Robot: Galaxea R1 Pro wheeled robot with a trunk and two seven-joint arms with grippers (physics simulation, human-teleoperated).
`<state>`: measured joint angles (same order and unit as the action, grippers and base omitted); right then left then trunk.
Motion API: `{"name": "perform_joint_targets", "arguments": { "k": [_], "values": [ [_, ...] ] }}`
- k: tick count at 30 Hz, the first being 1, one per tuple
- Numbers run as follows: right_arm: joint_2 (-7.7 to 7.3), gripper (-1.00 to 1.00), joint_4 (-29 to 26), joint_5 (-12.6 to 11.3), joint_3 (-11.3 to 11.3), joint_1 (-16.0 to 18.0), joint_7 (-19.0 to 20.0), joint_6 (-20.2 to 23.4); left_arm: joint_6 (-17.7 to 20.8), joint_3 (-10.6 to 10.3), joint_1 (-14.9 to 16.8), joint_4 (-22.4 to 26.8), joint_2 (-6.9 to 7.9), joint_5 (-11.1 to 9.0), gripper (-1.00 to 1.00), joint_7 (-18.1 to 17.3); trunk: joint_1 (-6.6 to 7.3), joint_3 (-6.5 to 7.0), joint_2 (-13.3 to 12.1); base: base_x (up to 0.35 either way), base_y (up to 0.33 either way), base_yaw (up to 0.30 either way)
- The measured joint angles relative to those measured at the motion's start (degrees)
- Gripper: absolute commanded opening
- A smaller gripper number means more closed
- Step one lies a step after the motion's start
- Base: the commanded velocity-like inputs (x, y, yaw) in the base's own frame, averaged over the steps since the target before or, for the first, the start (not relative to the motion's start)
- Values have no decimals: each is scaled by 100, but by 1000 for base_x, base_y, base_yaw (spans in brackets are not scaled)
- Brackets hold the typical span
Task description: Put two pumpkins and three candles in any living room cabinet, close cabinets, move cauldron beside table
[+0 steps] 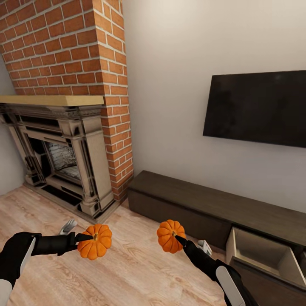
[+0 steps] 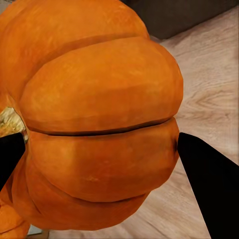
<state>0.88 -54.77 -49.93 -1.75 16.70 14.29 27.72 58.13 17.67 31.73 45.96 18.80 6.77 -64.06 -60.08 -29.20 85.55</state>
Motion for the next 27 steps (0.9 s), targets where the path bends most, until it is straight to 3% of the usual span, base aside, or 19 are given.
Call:
{"name": "perform_joint_targets", "arguments": {
  "k": [10,27],
  "values": [
    [0,-100,1,-21,-12,0,55,-4,-2,0,0,0,1,7,-100,0,220,180,-401,0,0,-20],
    [-37,-100,5,-19,-19,-1,44,8,-17,-9,0,-1,-11,24,-100,53,593,556,-1083,0,0,-237]
  ]
}}
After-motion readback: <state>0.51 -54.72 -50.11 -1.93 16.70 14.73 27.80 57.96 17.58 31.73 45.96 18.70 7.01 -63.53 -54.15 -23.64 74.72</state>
